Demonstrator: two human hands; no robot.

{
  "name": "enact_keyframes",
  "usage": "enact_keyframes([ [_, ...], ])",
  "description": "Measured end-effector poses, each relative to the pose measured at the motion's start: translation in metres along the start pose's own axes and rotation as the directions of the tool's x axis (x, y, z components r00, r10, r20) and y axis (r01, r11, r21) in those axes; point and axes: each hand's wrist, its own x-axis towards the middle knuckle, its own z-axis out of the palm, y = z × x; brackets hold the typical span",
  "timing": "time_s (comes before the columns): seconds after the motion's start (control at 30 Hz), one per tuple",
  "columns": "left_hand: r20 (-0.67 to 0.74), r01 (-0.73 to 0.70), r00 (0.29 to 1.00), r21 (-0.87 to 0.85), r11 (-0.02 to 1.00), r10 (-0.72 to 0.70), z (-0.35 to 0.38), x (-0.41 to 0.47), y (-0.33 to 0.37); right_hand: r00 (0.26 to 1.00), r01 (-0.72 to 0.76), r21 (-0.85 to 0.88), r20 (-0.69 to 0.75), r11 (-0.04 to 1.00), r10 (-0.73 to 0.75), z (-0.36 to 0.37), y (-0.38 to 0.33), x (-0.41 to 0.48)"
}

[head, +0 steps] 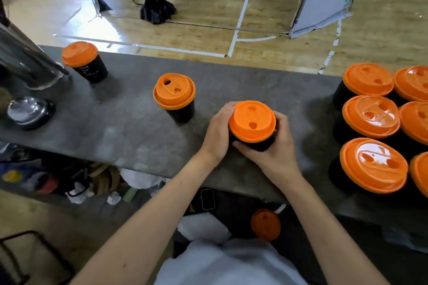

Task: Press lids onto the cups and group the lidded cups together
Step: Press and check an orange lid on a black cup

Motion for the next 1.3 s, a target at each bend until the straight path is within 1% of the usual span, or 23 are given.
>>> enact_keyframes([
  [0.1, -0.004, -0.003, 1.000, 0.010, 1.000, 0.003, -0.001, -0.002, 0.004, 0.997, -0.013, 0.016, 0.071, 1.000, 0.011, -0.003, -0.003, -0.002],
  [0.17, -0.003, -0.003, 1.000, 0.035, 0.999, 0.003, -0.001, -0.002, 0.005, 0.996, 0.007, 0.016, 0.092, 1.000, -0.009, -0.002, -0.007, -0.002],
  [0.23, 0.006, -0.003, 1.000, 0.062, 0.998, 0.003, 0.000, -0.002, 0.005, 0.997, 0.014, -0.002, 0.075, 1.000, -0.014, 0.000, -0.010, -0.001],
  [0.33, 0.012, 0.002, 1.000, 0.036, 0.999, -0.002, 0.001, -0.003, 0.007, 1.000, -0.023, -0.005, 0.019, 1.000, 0.023, -0.001, -0.012, 0.001],
  [0.4, 0.018, 0.012, 1.000, 0.010, 1.000, -0.012, 0.000, -0.002, 0.008, 0.998, -0.030, 0.013, 0.059, 0.999, 0.029, -0.004, -0.009, 0.001],
  [0.5, 0.034, 0.025, 0.999, 0.011, 1.000, -0.025, 0.000, -0.001, 0.008, 0.991, 0.007, -0.005, 0.133, 1.000, -0.007, -0.005, -0.010, 0.001],
  [0.57, 0.038, 0.015, 0.999, 0.037, 0.999, -0.017, -0.001, -0.002, 0.006, 0.993, 0.033, -0.015, 0.112, 0.999, -0.031, -0.001, -0.012, 0.001],
  [0.67, 0.052, -0.003, 0.999, 0.059, 0.998, 0.000, -0.001, -0.002, 0.004, 0.999, -0.013, 0.010, 0.037, 1.000, 0.013, 0.001, -0.013, 0.000],
  [0.73, 0.072, -0.010, 0.997, 0.030, 0.999, 0.007, -0.001, -0.004, 0.006, 0.999, -0.027, 0.024, 0.021, 0.999, 0.027, -0.002, -0.012, -0.001],
  [0.83, 0.101, 0.020, 0.995, -0.031, 0.999, -0.017, -0.002, -0.006, 0.012, 0.997, -0.008, 0.030, 0.074, 1.000, 0.006, -0.006, -0.011, 0.001],
  [0.9, 0.102, 0.038, 0.994, -0.008, 0.999, -0.037, -0.002, -0.005, 0.011, 0.993, 0.012, -0.002, 0.118, 1.000, -0.012, -0.004, -0.012, 0.000],
  [0.93, 0.098, 0.041, 0.994, 0.009, 0.999, -0.042, -0.002, -0.005, 0.011, 0.993, 0.019, -0.011, 0.115, 1.000, -0.018, -0.002, -0.012, 0.000],
  [1.07, 0.092, 0.008, 0.996, -0.027, 1.000, -0.006, 0.000, -0.008, 0.014, 1.000, -0.008, -0.005, 0.011, 1.000, 0.008, 0.002, -0.013, -0.001],
  [1.13, 0.085, -0.001, 0.996, -0.052, 0.999, 0.006, 0.000, -0.009, 0.014, 1.000, -0.020, 0.013, -0.003, 1.000, 0.020, -0.001, -0.011, -0.001],
  [1.23, 0.075, 0.012, 0.997, -0.024, 1.000, -0.010, -0.001, -0.008, 0.015, 0.996, 0.008, -0.008, 0.089, 1.000, -0.007, -0.004, -0.010, -0.001],
  [1.3, 0.061, 0.002, 0.998, 0.010, 1.000, -0.002, -0.002, -0.008, 0.014, 0.993, 0.026, -0.017, 0.116, 1.000, -0.024, -0.002, -0.013, -0.001],
])
